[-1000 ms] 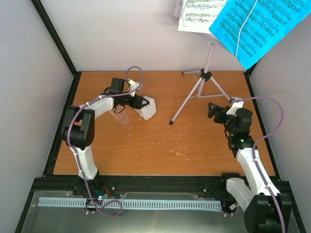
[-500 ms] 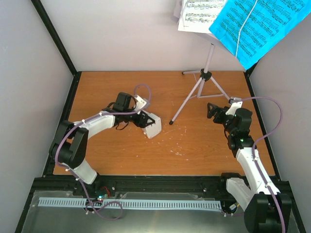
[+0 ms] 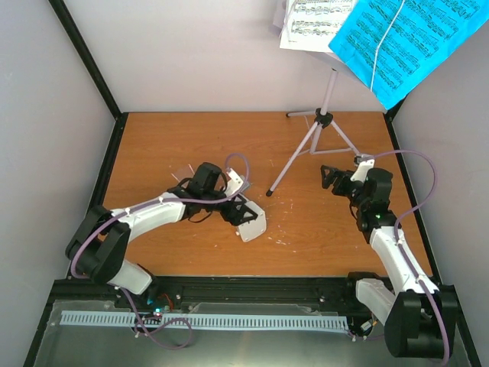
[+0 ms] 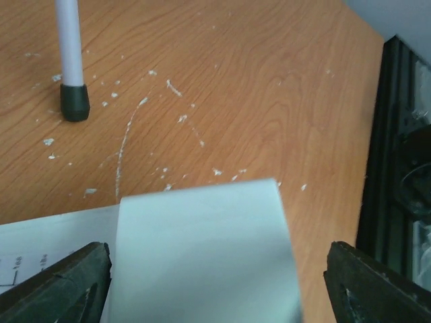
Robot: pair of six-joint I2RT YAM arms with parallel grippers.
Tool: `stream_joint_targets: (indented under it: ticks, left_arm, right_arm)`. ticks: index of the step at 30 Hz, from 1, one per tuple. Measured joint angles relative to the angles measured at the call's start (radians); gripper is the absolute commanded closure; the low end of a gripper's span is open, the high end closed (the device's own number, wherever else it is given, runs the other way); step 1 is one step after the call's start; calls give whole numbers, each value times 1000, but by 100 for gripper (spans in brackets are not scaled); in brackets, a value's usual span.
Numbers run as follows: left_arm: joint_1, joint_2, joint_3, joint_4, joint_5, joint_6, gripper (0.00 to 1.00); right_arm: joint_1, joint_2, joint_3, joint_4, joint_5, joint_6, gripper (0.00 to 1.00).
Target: Pack up the instrument practice props
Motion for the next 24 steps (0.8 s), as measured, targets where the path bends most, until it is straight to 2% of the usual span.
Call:
stream_joint_targets:
  ticks: [2, 8, 15, 18, 24]
  left_arm:
    - [-3, -21, -7, 15, 11, -11, 1]
    - [-3, -145, -26, 80, 0, -74, 1]
    - [34, -232, -31, 110, -160, -256, 0]
    - [76, -253, -76, 112, -215, -332, 1]
    - [153, -299, -151, 85, -268, -438, 1]
  right_arm:
    - [0, 21, 4, -5, -15, 1, 0]
    - [0, 61, 42, -27, -100, 19, 7]
    - [28, 129, 72, -22, -252, 81, 21]
    - [110, 173, 72, -22, -276, 98, 32]
    - [370, 292, 45, 29, -275, 122, 51]
